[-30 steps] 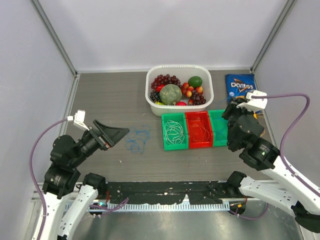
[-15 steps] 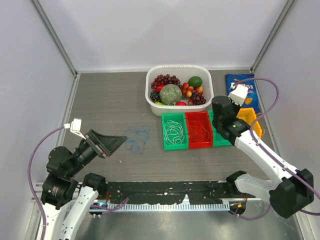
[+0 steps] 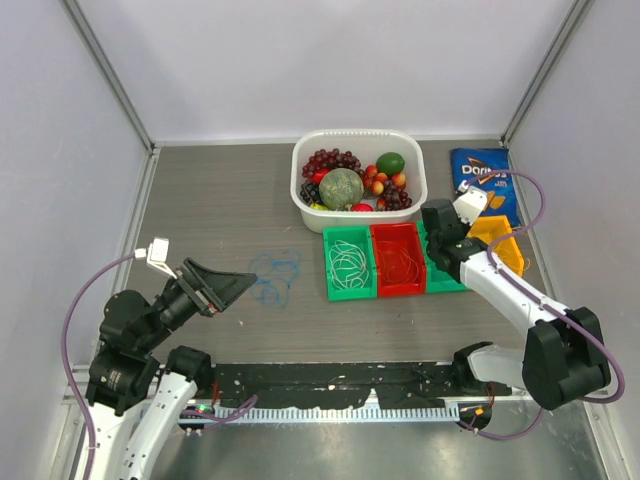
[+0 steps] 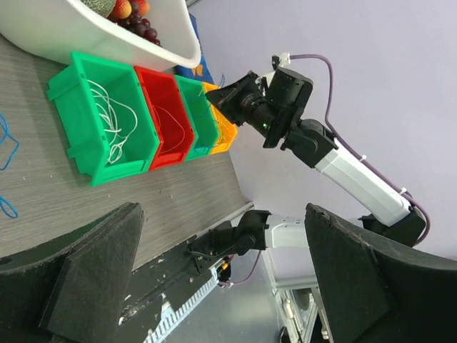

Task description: Untangle the cables

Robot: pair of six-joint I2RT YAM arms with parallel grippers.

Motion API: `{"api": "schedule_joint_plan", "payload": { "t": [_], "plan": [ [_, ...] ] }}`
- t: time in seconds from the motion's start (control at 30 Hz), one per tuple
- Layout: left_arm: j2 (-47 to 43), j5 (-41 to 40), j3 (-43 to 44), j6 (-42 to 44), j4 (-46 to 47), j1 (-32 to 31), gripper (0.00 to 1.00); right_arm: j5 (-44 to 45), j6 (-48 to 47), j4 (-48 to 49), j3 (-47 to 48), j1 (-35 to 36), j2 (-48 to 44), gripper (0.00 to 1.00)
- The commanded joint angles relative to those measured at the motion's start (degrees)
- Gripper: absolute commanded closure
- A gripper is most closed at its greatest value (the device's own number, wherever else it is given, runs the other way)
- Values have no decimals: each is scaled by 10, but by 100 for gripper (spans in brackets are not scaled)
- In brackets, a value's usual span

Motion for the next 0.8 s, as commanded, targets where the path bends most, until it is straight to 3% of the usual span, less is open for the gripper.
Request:
{"api": "schedule_joint_plan", "payload": {
  "t": [0.0,0.1,0.27,0.33,0.5,0.67,0.77],
  "plan": [
    [-6,14,-6,-7,4,-1,0,-119,62,25,-8,-42,4,99],
    [-9,16,-11,-11,6,-1,0,-163,70,9,-7,-91,28,99],
    [-9,19,-19,-16,13,-1,1,-197,22,-32,22,-103,92,99],
    [-7,23,-21,-19,15,-2,0,-190,9,-54,27,-103,101,91],
    [-10,26,-28,-22,22,-1,0,-192,-12,-72,23,-103,36,54],
    [-8,33,-42,-31,46,-1,0,-173,-10,-148,43,-104,-30,32],
    [-2,38,-45,-31,53,-2,0,-124,6,-175,41,-103,-71,26]
  ]
}}
